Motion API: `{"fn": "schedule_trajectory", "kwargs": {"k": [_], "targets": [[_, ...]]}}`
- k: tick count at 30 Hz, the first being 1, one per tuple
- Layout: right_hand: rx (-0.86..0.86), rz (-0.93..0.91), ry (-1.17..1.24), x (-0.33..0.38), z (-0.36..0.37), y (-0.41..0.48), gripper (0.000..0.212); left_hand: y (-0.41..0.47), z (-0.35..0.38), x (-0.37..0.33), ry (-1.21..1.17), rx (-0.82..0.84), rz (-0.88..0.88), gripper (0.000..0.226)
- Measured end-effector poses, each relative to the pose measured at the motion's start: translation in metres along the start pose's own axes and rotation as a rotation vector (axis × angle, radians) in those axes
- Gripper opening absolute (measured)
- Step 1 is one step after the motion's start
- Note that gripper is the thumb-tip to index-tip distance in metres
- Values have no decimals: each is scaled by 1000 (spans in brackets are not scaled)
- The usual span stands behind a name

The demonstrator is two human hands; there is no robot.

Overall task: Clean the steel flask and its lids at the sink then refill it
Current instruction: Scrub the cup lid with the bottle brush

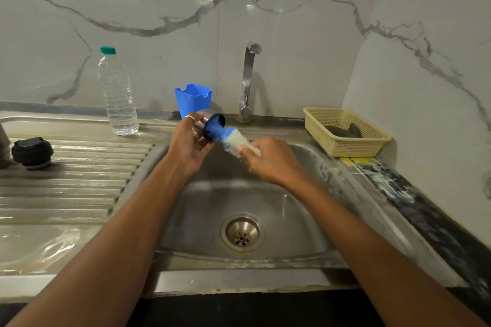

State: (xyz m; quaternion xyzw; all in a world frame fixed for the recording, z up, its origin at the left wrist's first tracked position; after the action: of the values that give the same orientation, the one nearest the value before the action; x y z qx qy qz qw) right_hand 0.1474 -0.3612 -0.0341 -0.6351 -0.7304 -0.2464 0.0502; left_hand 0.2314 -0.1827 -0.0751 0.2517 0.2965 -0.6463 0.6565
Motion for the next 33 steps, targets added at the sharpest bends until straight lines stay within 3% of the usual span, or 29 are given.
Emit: {"fn": "schedule_trajectory", "kwargs": {"k": [2,3,5,7,9,11,12,13,17,21,23,25,26,27,30,33], "targets": [[-260,-231,-456,14,-9,-5,37,1,-2,-1,19,-25,11,22],[-328,-322,-561,20,-11,-9,35,2,-4,-2,28,-37,17,29],[-374,-428,-655,26,-11,-13,33,4,-8,-1,28,-57,20,43],[-385,-438,-680,28,-12,-14,33,6,-10,-1,18,-55,27,35],[-230,-282,-461,21,-12,-9,32,6,-9,-1,14,-42,37,23],[81,15,104,2,3,-2,37,4,-5,-2,30,-21,44,24],[165,82,248,0,8,-3,38,4,-5,-1,34,-15,41,24],[148,45,214,1,6,-3,38,5,-5,1,23,-18,28,24],[-230,-319,-521,14,-10,-6,34,10,-11,2,45,-71,-5,44],[-293,-374,-668,21,-9,-10,33,14,-17,3,126,-84,12,62],[-156,-210,-419,12,-8,-5,33,14,-15,3,110,-50,11,51],[188,111,271,-4,10,-2,35,10,-10,2,64,-28,15,30],[273,183,437,-4,16,-6,36,9,-8,1,37,-27,10,23],[256,152,406,-4,14,-5,38,8,-8,2,14,-33,3,20],[-153,-182,-367,10,-5,-6,37,9,-11,3,38,-62,-17,30],[-311,-376,-629,26,-9,-12,34,10,-19,2,121,-125,1,51]]}}
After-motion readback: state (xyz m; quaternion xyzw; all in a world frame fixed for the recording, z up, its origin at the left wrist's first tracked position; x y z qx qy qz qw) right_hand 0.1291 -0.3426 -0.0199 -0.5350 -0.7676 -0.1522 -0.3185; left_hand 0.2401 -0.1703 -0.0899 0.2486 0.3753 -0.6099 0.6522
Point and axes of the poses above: each hand's wrist, its own y-axis towards the middle knuckle, its own z-axis out of the palm, x = y × z, the point moved 7 cm from there along y, towards the middle knuckle, and after that the axes turned 8 degrees about -y, right-handed, at the moved point
